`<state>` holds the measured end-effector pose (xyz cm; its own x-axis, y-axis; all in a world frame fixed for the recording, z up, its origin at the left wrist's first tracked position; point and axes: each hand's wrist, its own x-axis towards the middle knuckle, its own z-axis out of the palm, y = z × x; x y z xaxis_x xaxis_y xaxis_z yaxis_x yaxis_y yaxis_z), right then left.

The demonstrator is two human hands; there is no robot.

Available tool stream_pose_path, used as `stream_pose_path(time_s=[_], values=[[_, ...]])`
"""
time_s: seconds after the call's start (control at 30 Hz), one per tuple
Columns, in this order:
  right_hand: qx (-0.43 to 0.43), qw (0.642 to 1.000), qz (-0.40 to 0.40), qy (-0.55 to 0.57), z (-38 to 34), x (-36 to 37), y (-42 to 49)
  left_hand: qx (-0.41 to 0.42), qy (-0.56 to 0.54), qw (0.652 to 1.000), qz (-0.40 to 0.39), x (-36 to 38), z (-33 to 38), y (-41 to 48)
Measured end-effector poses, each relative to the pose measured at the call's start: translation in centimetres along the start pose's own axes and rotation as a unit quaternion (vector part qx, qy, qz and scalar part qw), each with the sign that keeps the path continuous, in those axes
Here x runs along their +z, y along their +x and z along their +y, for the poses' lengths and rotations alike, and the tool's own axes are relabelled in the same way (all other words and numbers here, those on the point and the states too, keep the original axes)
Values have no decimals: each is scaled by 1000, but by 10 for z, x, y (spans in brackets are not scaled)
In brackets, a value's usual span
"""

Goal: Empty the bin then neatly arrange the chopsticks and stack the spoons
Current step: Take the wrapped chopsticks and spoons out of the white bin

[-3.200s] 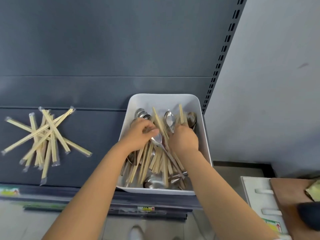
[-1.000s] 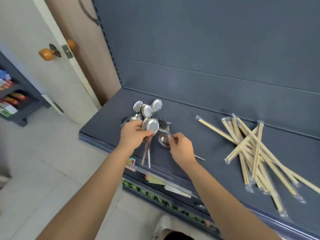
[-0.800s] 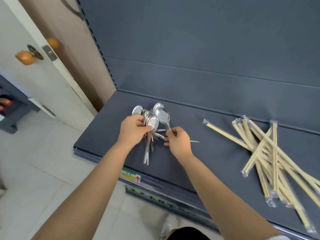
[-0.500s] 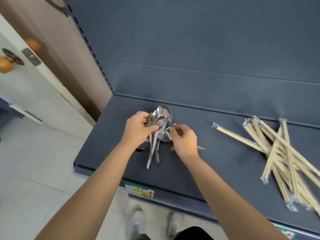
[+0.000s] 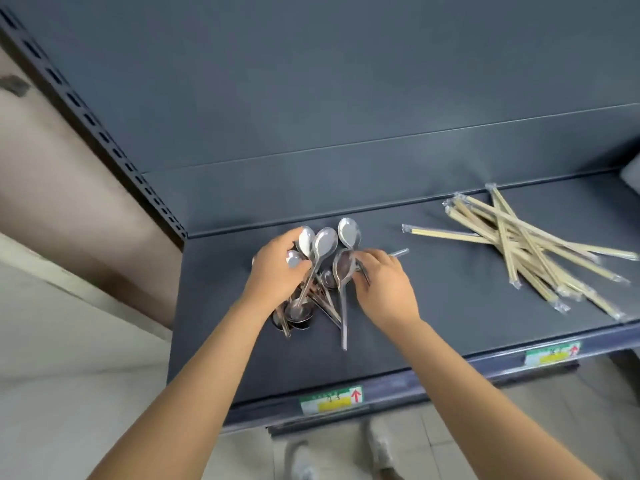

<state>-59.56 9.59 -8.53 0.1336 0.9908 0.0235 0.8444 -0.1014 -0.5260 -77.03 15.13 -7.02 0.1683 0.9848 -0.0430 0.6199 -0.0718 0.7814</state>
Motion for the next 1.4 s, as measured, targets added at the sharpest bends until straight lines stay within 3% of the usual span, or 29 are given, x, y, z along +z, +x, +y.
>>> stream_pose_path(time_s=[0.17, 0.33, 0.7, 0.97, 1.23, 1.33, 1.4], values=[[28, 998, -11, -56, 5, -17, -18, 70, 68, 995, 4, 0, 10, 8], [75, 993, 5, -88, 35, -64, -40, 156, 200, 967, 4, 30, 70, 10], [146, 977, 117, -101, 197, -234, -121, 347, 291, 891, -14, 209, 276, -42], [168, 968, 151, -109, 346, -353, -163, 368, 279, 885, -64, 364, 404, -74], [130, 970, 170, -116, 431, -412, -100, 364, 307, 878, -56, 443, 468, -15], [132, 975, 144, -106, 464, -423, -66, 337, 305, 887, -83, 473, 489, 23], [142, 978, 110, -106, 486, -431, -42, 269, 272, 912, -149, 491, 501, 49]])
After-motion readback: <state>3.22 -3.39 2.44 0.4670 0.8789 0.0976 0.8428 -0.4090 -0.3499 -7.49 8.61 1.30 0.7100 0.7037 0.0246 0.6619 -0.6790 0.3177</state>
